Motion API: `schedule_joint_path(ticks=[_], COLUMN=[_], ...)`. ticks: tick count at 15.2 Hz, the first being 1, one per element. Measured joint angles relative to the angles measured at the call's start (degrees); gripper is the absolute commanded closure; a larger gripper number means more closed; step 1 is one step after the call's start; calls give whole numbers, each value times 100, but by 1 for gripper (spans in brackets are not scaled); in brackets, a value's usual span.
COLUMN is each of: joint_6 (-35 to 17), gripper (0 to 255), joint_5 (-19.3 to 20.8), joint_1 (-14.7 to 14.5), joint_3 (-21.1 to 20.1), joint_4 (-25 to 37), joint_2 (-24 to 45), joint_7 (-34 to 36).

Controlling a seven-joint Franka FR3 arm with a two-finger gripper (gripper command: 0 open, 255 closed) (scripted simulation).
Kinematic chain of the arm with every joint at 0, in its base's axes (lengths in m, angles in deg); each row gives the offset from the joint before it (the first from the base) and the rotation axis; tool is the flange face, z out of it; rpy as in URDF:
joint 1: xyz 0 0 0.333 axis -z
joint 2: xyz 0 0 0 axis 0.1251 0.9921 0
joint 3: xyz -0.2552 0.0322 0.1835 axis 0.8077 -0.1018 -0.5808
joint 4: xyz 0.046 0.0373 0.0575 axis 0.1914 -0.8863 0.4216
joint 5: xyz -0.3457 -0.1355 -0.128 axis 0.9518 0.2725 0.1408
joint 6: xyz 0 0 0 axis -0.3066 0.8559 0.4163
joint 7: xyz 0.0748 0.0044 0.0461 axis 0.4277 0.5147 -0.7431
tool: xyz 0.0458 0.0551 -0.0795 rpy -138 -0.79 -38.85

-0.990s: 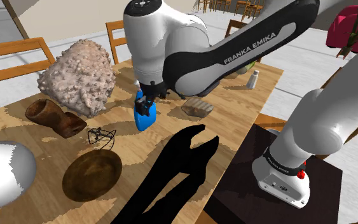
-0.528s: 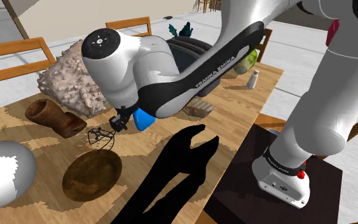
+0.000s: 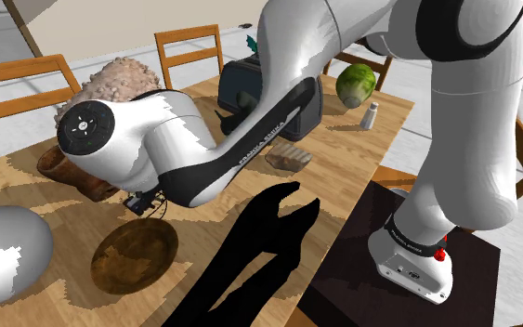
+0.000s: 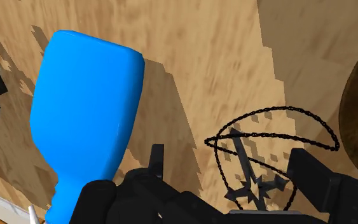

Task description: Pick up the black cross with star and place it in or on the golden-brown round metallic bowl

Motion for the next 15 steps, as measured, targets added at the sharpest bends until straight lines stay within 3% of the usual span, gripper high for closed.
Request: schedule_joint_path(ticks=[13, 14, 15], joint_6=[-232, -232, -232], gripper=[0, 255, 255], joint_5=[283, 283, 283], joint_1=[-10, -10, -10], joint_3=[171, 171, 171], joint_4=[52, 52, 52], joint_2=[325, 325, 325], joint_7=[128, 128, 128])
